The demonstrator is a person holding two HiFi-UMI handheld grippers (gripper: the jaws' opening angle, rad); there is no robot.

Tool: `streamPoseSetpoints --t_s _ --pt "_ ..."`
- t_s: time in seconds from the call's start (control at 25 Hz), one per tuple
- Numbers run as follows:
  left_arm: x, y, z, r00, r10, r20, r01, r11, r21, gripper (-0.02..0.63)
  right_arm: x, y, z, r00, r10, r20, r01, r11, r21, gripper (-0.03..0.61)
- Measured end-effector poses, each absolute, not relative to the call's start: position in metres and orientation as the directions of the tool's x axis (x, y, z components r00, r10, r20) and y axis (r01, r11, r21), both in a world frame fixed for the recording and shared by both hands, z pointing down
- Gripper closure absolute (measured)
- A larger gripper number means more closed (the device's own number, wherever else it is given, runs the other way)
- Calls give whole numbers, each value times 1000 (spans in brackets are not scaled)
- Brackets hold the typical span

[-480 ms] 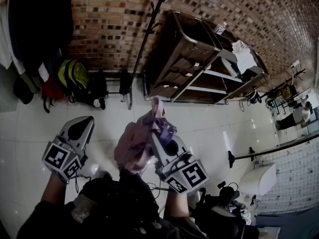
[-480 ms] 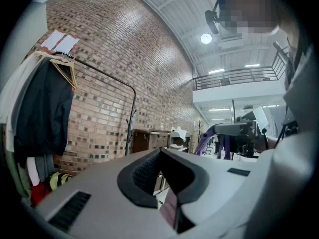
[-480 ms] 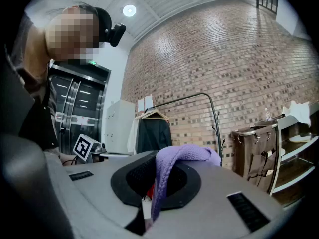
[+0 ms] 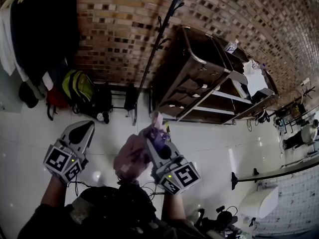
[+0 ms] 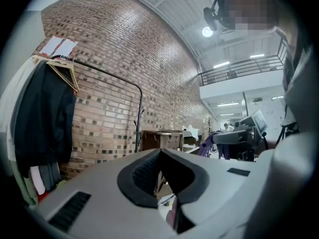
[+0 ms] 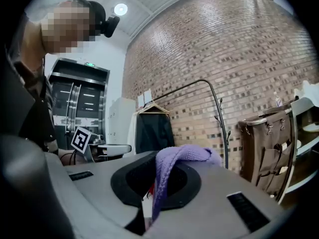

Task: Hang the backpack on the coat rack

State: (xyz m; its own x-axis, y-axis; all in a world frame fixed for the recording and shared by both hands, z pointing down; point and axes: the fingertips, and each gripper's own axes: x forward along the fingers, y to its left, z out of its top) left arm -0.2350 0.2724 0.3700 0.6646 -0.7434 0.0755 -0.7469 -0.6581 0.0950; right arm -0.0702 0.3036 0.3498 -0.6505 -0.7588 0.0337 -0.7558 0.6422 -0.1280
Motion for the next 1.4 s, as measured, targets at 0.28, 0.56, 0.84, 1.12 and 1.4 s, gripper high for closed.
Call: streamPoseSetpoints --t_s 0.28,0.56,0.84,1.12,1.4 --pt "-201 191 365 613 -787 73 -789 -606 99 574 -43 214 341 -720 -692 51 -691 708 -142 580" --pt "-165 125 362 574 -815 77 -818 -567 96 574 -11 144 341 -760 -648 55 -648 747 -149 580" --pt "-129 73 359 537 -840 75 -843 -531 89 574 25 90 344 -790 -611 58 -611 775 -158 580" --pt "-88 37 354 519 -852 70 -854 -513 91 574 58 52 357 -801 -593 85 -598 783 -170 580" --pt "-70 -1 363 535 -840 89 -844 -528 93 574 79 13 370 -785 -609 111 -619 765 -179 580"
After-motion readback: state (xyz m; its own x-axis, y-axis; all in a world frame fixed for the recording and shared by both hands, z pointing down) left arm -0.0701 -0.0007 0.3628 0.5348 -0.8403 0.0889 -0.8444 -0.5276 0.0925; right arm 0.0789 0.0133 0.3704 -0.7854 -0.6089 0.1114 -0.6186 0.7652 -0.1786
